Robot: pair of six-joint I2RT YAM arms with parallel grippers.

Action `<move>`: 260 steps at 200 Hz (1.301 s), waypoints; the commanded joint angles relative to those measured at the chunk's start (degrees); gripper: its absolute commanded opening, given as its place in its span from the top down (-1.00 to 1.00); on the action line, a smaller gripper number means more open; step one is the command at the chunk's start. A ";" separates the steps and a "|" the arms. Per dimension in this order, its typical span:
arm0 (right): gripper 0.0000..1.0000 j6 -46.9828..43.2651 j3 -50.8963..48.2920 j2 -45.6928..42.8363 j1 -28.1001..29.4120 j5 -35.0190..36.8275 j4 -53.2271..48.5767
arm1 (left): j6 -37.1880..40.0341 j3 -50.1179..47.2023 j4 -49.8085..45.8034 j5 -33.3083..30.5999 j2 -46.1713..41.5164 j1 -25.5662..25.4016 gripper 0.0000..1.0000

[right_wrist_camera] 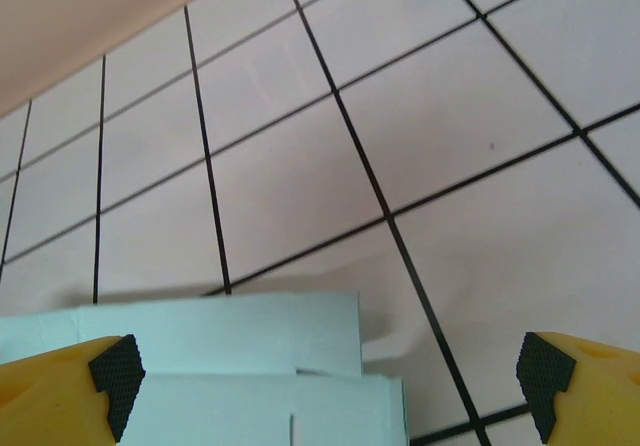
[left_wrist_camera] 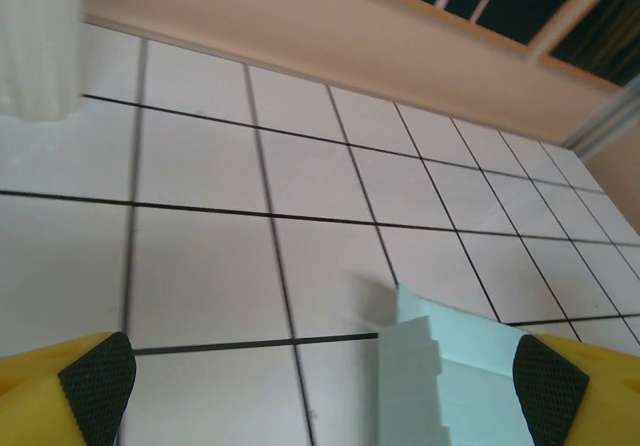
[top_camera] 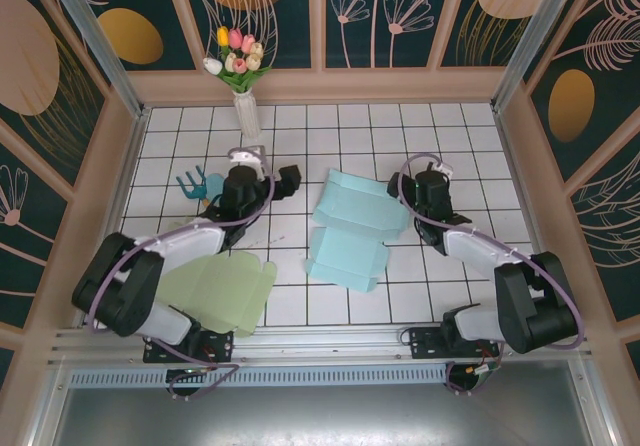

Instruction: Fold the paper box

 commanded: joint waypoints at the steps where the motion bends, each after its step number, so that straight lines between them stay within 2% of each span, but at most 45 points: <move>1: -0.98 0.83 -1.97 -2.37 1.73 1.58 1.27 | 4.33 5.83 -4.62 -0.79 6.21 -2.72 -0.95; 54: -0.98 -0.25 -6.75 -7.23 2.88 4.48 2.66 | 7.86 19.67 -13.12 -5.14 20.36 -6.84 -0.84; 106: -0.98 -0.84 -8.72 -11.40 4.41 8.51 2.09 | 9.77 26.83 -20.45 -10.15 25.62 -10.16 -0.73; 124: -0.98 -0.55 -8.22 -12.12 5.72 10.54 0.29 | 9.12 27.63 -22.46 -11.55 26.70 -10.57 -0.74; 154: -0.98 -1.33 -8.17 -13.16 7.66 12.31 -0.56 | 8.56 28.53 -24.04 -11.34 27.94 -10.92 -0.56; 178: -0.98 -1.74 -8.19 -13.77 8.67 13.59 -0.82 | 9.13 30.07 -26.01 -12.48 28.85 -12.06 -0.35; 235: -0.98 -2.16 -8.28 -13.57 9.91 16.32 -1.06 | 9.06 31.42 -27.89 -13.53 30.18 -12.57 0.28; 242: -0.98 -2.27 -8.27 -13.53 10.04 16.44 -0.98 | 9.10 31.28 -27.80 -13.34 30.13 -12.57 0.41; 252: -0.98 -2.35 -8.12 -13.52 10.16 16.56 -1.05 | 9.23 31.07 -27.67 -13.13 29.83 -12.57 0.76; 260: -0.98 -2.36 -7.90 -13.44 10.25 16.56 -1.37 | 9.25 30.88 -27.46 -13.12 29.65 -12.57 0.97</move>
